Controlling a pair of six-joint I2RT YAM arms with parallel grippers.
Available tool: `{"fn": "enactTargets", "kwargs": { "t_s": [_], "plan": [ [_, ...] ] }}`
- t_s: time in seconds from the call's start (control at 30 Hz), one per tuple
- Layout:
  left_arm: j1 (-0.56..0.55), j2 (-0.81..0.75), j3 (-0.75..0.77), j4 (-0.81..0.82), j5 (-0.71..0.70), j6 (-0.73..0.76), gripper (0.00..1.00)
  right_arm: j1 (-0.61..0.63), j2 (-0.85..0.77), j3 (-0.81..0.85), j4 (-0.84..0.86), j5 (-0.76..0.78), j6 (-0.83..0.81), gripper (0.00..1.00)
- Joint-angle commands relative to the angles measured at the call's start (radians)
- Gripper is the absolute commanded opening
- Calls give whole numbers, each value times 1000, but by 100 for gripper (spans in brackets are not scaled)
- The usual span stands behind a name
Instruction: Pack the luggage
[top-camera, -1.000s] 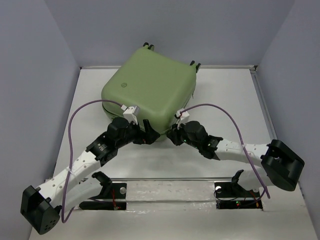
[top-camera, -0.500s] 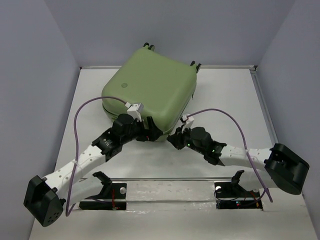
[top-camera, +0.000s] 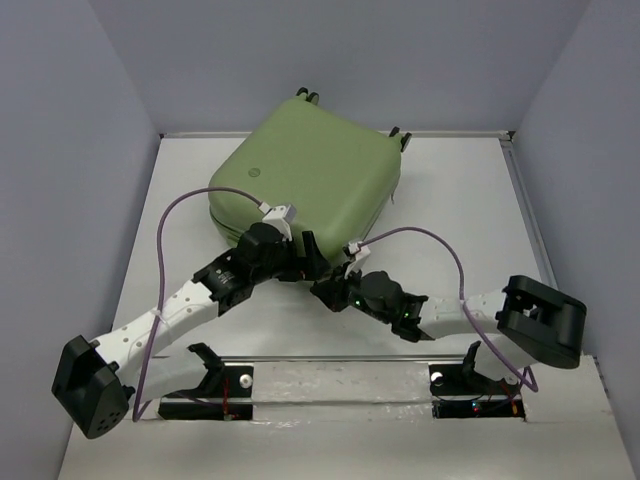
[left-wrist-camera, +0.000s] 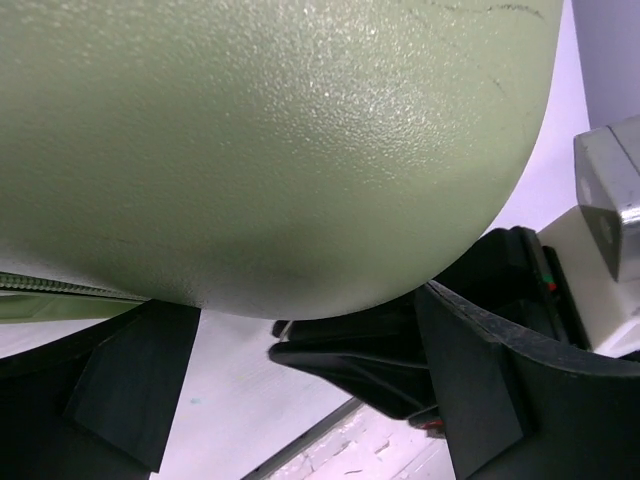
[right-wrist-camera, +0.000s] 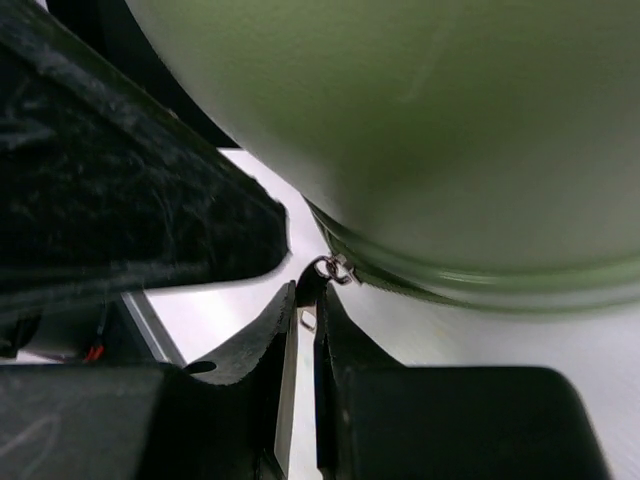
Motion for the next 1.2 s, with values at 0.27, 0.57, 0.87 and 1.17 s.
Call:
{"fn": "enactTargets", "kwargs": {
  "t_s": [0.27,0.57,0.87,1.17],
  "plan": [
    [-33,-18,188,107,-87,80,99,191,183,-89,486,51,177,7],
    [55,-119,472,-86,-360,183,99,191,-182,-197,-42,143,201,65],
    [546,152,630,-11,-116,151,99,-80,-386,119,-830,411,165,7],
    [870,533,756,15,69,111,99,-452,-298,276,-823,274,5,7]
  ]
}}
